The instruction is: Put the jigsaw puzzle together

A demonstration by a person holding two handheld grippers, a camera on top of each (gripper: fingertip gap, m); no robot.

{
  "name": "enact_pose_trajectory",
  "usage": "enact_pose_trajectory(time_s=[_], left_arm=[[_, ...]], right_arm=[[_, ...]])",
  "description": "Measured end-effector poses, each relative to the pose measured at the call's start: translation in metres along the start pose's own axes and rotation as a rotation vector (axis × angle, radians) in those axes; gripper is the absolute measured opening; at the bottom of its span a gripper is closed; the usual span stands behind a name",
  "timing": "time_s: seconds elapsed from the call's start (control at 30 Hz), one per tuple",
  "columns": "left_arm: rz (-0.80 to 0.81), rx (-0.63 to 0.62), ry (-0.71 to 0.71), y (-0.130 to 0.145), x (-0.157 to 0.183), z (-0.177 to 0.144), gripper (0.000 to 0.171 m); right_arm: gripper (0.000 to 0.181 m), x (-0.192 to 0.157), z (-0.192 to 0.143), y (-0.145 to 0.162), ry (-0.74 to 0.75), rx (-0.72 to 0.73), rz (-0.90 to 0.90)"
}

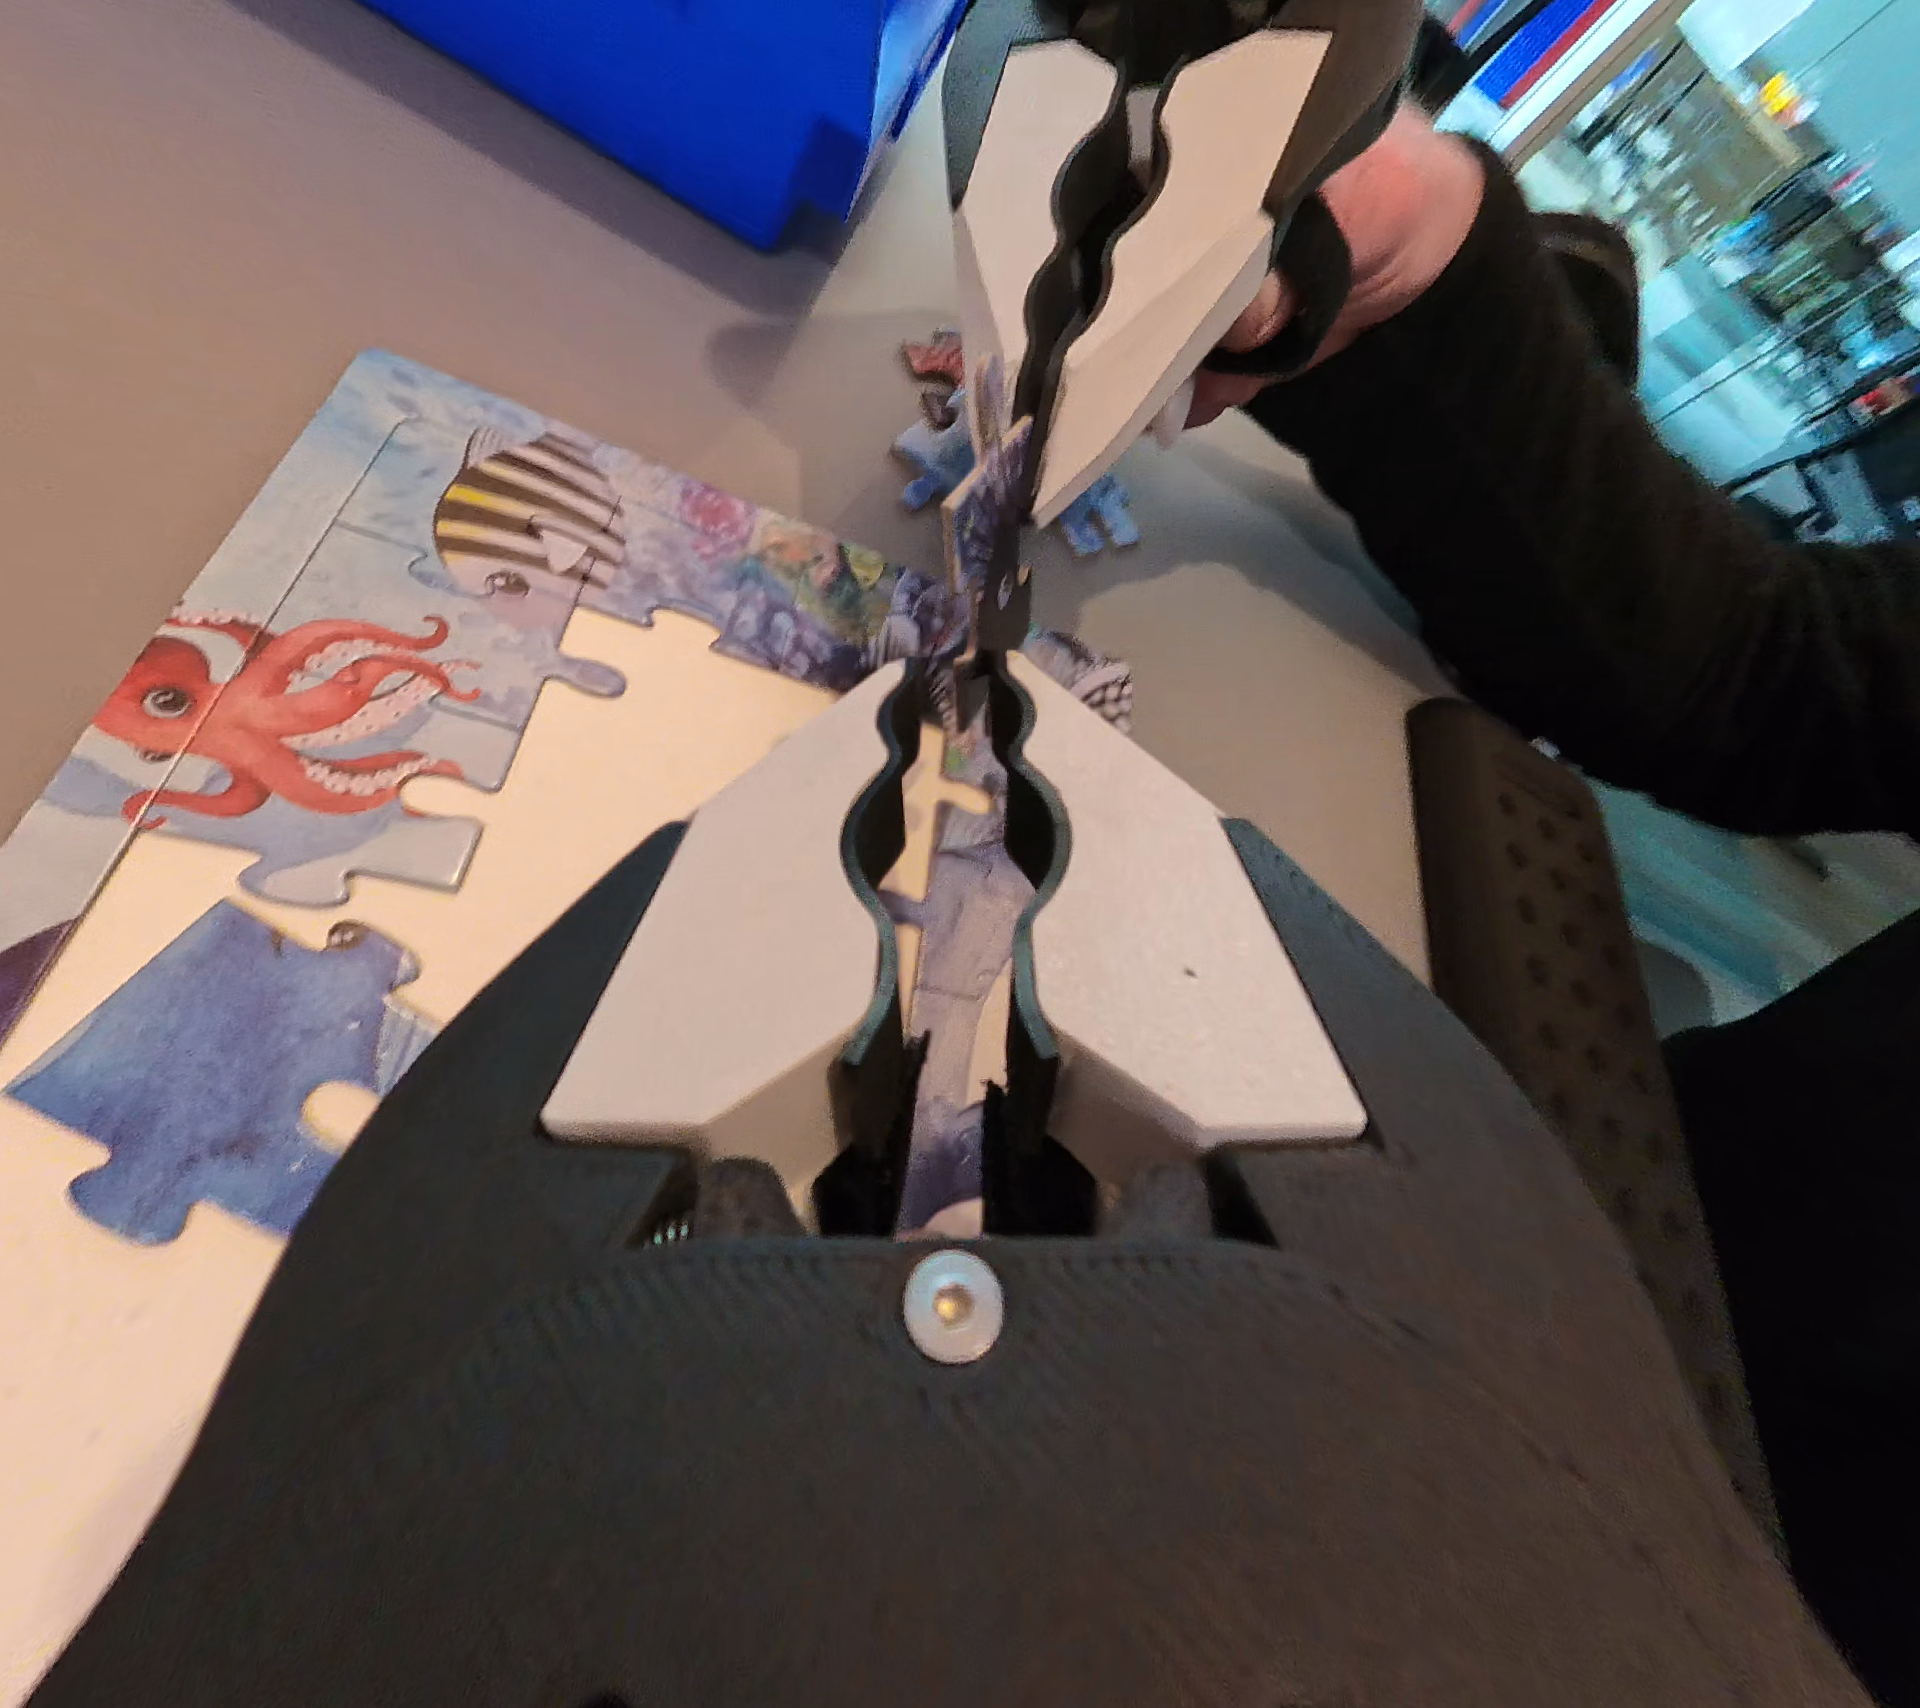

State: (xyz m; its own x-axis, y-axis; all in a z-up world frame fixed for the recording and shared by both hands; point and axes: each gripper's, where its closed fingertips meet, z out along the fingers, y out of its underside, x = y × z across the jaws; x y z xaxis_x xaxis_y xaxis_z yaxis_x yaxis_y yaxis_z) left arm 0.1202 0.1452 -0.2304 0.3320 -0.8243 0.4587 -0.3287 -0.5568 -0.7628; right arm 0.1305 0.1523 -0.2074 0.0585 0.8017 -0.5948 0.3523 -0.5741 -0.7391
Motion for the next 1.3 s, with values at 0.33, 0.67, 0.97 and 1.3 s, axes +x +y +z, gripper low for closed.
enact_pose_trajectory(time_s=[0.33,0.67,0.97,1.3], left_arm=[[0.118,-0.063,-0.056,0.0,-0.01,-0.008,0.023],[0.161,-0.12,-0.037,0.007,-0.011,0.009,0.006],[0.129,-0.159,-0.114,0.016,-0.025,0.013,0.0],[0.192,-0.255,-0.204,0.037,-0.038,0.022,0.0]], right_arm=[[0.0,0.005,0.004,0.024,-0.02,-0.114,0.082],[0.0,0.016,0.016,0.04,0.052,-0.212,0.054],[0.01,0.04,0.01,0.041,0.194,-0.217,0.05],[0.002,0.032,0.017,0.047,0.205,-0.279,-0.027]])
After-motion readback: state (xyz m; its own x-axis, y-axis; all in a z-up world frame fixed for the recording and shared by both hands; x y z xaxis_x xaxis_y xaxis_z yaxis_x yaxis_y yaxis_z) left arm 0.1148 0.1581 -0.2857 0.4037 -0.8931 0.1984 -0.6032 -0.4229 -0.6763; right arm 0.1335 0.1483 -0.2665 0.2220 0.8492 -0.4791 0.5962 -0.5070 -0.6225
